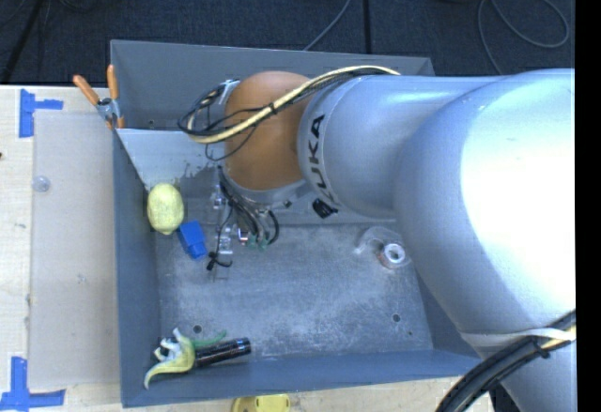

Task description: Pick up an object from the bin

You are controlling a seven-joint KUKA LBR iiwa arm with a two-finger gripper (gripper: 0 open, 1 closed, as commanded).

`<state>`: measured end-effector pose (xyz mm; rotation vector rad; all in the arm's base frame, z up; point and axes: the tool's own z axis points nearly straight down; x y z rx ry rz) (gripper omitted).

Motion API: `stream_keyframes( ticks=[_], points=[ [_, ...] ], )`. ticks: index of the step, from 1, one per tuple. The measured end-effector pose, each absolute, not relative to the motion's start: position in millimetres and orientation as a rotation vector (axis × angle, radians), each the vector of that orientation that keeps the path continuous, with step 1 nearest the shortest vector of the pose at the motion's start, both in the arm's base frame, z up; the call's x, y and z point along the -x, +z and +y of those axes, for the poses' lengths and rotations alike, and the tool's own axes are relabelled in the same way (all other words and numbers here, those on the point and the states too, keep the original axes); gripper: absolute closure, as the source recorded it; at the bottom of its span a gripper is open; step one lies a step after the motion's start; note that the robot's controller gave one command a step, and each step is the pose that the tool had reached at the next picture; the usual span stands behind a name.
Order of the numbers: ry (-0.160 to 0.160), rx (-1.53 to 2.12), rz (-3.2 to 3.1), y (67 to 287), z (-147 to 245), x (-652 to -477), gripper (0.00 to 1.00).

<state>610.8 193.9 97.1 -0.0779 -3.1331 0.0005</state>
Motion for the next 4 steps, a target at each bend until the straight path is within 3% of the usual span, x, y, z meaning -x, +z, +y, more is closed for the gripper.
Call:
stream_keyframes(
  ticks=[1, 2, 3, 4],
  points=[
    [-0.002, 0.541, -3.094, 99.5, 217.7, -616.7, 0.00],
    [0.013, 0.151, -3.134, 73.9, 236.2, -622.6, 0.00],
    [0.029, 0.100, -3.147, 72.3, 233.2, -622.0, 1.00],
    [0.029, 0.100, -3.147, 72.2, 233.1, -622.0, 1.00]
  ],
)
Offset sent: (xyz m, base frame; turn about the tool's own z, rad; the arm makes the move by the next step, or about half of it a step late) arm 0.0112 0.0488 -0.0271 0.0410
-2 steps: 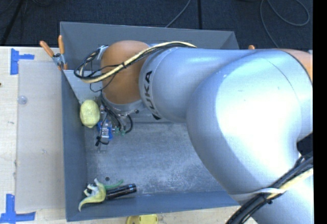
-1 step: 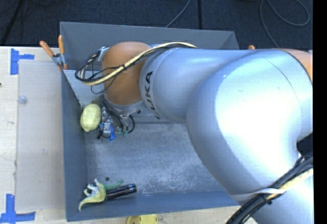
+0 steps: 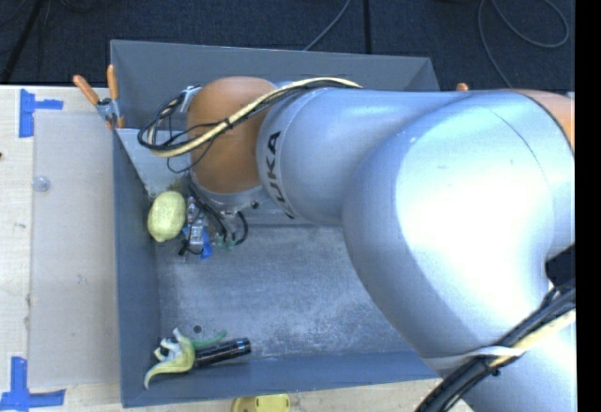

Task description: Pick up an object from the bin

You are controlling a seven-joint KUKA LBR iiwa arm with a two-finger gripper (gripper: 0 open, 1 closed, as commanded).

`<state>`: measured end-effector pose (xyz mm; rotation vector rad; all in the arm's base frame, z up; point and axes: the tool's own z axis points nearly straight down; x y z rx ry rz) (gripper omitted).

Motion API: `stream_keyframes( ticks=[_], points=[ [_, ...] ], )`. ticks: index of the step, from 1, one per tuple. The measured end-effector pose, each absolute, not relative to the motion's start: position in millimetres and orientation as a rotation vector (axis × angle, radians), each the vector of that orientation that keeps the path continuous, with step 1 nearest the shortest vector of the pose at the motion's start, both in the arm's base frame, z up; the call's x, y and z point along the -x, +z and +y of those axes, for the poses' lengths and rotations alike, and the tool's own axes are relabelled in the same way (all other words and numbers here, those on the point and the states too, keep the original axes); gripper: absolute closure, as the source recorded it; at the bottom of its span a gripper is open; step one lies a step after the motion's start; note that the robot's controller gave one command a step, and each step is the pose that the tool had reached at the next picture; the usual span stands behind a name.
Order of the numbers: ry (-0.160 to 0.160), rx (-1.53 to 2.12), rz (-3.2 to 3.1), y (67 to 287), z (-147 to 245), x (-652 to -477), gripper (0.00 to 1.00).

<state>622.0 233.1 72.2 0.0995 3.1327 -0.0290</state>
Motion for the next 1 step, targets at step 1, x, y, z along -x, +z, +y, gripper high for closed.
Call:
stream_keyframes(
  ticks=[1],
  points=[
    [-0.030, -0.101, 3.136, 74.6, 232.7, -620.9, 1.00]
  ],
)
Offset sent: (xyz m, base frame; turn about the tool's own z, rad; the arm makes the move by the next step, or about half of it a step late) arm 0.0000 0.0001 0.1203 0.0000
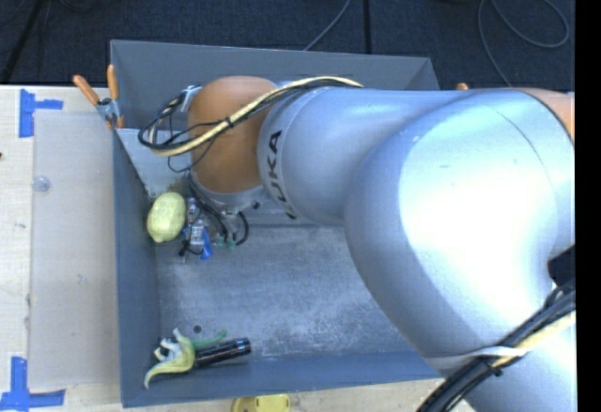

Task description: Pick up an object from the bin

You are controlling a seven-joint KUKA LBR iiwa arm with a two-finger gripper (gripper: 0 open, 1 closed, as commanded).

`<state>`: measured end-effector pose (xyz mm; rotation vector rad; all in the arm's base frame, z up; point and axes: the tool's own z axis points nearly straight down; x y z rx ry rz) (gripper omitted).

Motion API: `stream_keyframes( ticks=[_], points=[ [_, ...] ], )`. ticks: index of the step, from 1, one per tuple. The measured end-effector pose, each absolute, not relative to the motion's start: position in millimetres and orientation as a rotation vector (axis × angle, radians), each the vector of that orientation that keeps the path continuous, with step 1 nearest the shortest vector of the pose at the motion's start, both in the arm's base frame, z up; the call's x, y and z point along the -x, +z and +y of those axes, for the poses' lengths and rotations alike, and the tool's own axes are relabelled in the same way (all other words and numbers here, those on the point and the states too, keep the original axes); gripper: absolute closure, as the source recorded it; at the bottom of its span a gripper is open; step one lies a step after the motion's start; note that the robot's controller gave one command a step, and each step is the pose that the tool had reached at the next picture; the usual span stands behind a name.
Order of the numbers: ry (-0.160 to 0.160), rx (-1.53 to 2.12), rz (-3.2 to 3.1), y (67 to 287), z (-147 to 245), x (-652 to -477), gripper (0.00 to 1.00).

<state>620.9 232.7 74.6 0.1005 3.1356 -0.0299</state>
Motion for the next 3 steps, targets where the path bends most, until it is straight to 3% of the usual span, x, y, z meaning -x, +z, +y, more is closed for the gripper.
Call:
stream_keyframes(
  ticks=[3],
  points=[
    [-0.012, -0.096, 3.137, 131.0, 238.9, -619.1, 1.00]
  ],
)
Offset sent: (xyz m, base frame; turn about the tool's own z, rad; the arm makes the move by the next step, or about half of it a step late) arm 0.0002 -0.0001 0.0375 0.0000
